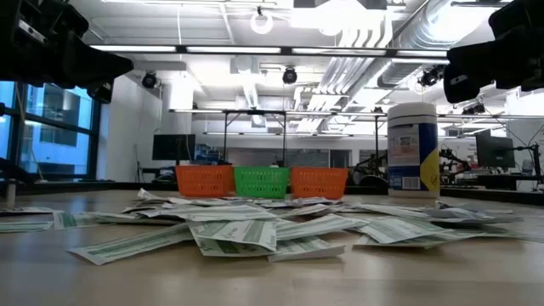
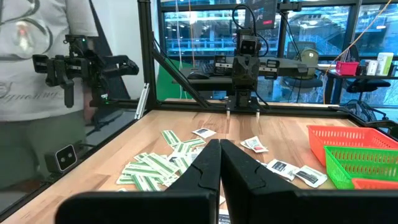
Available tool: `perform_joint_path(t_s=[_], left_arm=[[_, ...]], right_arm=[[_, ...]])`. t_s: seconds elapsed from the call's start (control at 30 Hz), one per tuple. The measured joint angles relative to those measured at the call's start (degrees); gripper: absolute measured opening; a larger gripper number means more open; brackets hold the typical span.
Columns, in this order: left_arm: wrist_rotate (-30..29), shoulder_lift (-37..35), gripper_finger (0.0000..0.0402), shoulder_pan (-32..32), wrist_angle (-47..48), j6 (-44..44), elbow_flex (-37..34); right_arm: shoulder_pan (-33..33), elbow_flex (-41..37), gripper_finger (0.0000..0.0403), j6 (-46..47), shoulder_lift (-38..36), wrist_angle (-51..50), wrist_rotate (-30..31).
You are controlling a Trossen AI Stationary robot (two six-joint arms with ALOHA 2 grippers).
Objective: Pick & Place First Aid Supplies
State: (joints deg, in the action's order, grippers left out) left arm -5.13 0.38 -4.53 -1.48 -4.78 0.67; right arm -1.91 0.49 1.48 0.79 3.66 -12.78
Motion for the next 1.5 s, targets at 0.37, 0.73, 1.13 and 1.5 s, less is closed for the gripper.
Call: perform_joint_path(t_s=[0.37, 0.73, 1.13, 1.5], left_arm=[[0.0, 0.0, 0.0001, 0.0, 0.0, 0.0, 0.0], [0.0, 0.0, 0.0001, 0.0, 0.0, 0.0, 0.0], [0.0, 0.0, 0.0001, 0.0, 0.0, 0.0, 0.0], [0.0, 0.0, 0.0001, 0.0, 0.0, 0.0, 0.0]], right_arm=[[0.0, 0.0, 0.0, 0.0, 0.0, 0.0, 0.0], [0.0, 0.0, 0.0, 0.0, 0.0, 0.0, 0.0], [0.0, 0.0, 0.0, 0.0, 0.0, 0.1, 1.0], [0.0, 0.0, 0.0, 16.6, 0.0, 0.1, -1.0]])
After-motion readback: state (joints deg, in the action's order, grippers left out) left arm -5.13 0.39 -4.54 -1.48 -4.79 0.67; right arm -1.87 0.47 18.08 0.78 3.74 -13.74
